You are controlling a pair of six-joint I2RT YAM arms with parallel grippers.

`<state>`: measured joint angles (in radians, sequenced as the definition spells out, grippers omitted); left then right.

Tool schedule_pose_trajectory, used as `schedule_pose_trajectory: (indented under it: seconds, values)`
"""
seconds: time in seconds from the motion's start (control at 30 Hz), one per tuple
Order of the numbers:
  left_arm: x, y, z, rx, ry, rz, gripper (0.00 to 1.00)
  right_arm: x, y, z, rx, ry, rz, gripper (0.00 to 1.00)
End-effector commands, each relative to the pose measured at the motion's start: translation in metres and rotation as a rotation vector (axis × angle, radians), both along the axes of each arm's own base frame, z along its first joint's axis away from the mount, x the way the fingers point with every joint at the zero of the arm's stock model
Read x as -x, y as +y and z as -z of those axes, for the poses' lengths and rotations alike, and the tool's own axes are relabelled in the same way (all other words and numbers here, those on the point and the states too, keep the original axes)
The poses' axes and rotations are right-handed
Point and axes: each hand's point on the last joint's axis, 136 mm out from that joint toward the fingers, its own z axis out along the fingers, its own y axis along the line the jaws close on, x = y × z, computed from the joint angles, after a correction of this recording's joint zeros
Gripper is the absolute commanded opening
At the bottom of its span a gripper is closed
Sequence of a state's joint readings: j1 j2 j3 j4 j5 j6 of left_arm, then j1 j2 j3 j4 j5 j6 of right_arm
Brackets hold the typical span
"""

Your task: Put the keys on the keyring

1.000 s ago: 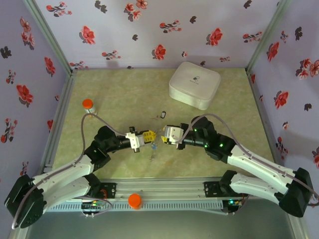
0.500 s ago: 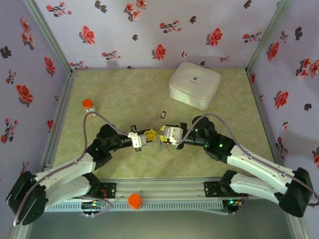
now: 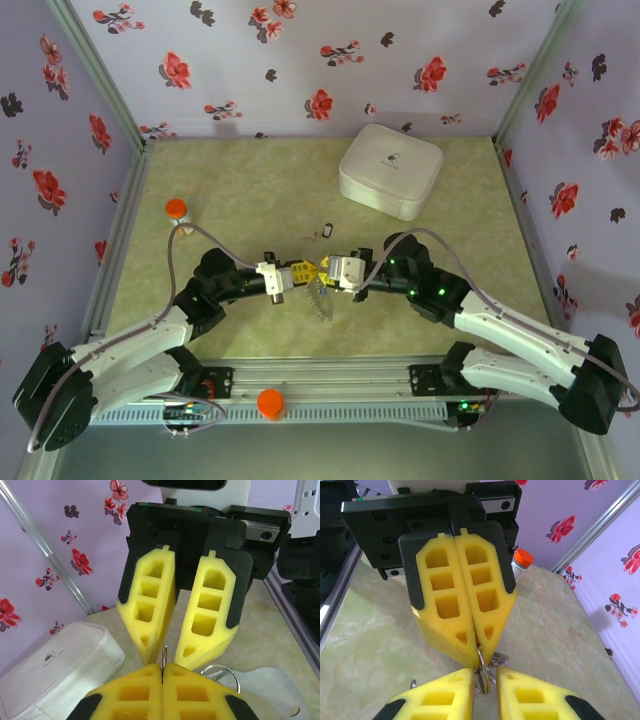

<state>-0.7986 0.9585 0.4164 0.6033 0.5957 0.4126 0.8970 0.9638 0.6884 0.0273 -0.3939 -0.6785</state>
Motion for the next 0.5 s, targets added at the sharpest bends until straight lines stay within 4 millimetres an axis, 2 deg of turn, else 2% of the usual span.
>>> schedule_pose_trajectory:
  seconds: [0.0, 0.1, 0.2, 0.3, 0.47]
  values:
    - [0.005, -0.003, -0.03, 0.075, -0.041, 0.037, 0.0, 0.006, 0.005, -0.002, 0.012, 0.01, -0.045, 0.15]
    - [0.005, -0.003, -0.029, 0.073, -0.039, 0.034, 0.0, 0.006, 0.008, -0.002, 0.018, 0.009, -0.058, 0.01]
    - [0.0, -0.002, -0.025, 0.06, -0.025, 0.006, 0.01, 0.008, 0.009, -0.002, 0.025, 0.013, -0.073, 0.0]
    - [-0.005, -0.001, -0.015, 0.017, -0.009, -0.028, 0.12, 0.009, 0.009, -0.004, 0.026, 0.014, -0.081, 0.0]
    - [-0.008, -0.003, 0.0, -0.066, 0.017, -0.03, 0.11, 0.013, 0.013, -0.006, 0.037, 0.021, -0.111, 0.0]
